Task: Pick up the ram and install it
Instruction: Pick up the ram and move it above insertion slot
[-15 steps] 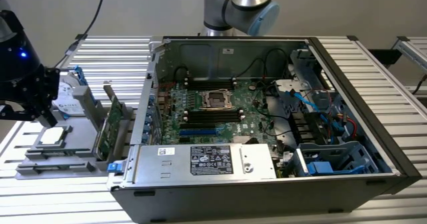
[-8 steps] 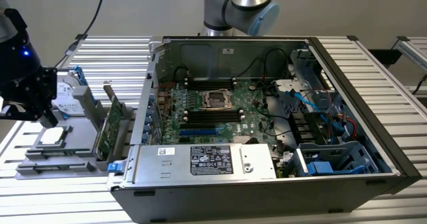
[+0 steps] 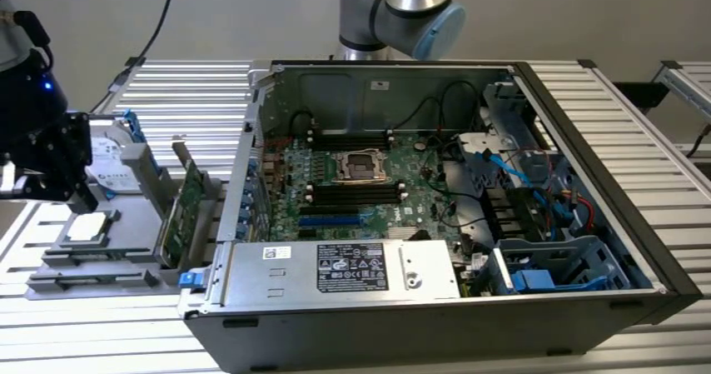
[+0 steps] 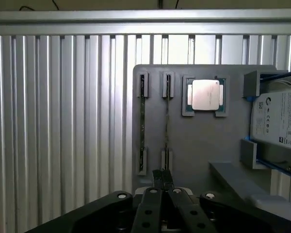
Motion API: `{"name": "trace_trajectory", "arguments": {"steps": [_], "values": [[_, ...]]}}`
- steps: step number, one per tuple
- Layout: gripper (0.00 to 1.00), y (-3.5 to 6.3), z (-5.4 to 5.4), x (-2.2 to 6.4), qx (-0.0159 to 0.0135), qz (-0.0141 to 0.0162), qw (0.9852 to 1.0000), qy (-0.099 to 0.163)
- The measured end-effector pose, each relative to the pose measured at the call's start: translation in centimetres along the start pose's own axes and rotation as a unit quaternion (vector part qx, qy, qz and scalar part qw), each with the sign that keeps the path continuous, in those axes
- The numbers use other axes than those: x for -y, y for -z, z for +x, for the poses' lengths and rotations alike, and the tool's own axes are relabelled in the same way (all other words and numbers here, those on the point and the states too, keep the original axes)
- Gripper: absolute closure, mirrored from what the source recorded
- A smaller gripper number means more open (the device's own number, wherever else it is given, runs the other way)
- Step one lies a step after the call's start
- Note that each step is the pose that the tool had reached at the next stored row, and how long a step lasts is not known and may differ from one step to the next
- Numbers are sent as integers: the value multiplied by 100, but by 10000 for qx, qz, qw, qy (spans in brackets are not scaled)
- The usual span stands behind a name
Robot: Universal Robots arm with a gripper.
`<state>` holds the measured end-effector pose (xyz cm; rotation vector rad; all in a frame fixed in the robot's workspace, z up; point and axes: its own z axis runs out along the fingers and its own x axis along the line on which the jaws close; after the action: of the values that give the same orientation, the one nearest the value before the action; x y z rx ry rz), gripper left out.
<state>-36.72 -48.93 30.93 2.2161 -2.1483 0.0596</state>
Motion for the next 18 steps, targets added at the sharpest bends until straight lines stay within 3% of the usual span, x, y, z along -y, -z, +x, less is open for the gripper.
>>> {"name": "trace_trajectory", "arguments": {"steps": [4, 6, 8, 9, 11, 18], "values": [[88, 0, 0, -2, -1, 5, 10000, 82], [77, 0, 0, -2, -1, 5, 10000, 82], [77, -2, -1, -12, 0, 7, 10000, 81], [70, -5, -2, -34, -1, 16, 10000, 84], [70, -30, -1, -89, -2, 39, 9999, 92], [70, -153, 41, -149, 9, 46, 9998, 195]]}}
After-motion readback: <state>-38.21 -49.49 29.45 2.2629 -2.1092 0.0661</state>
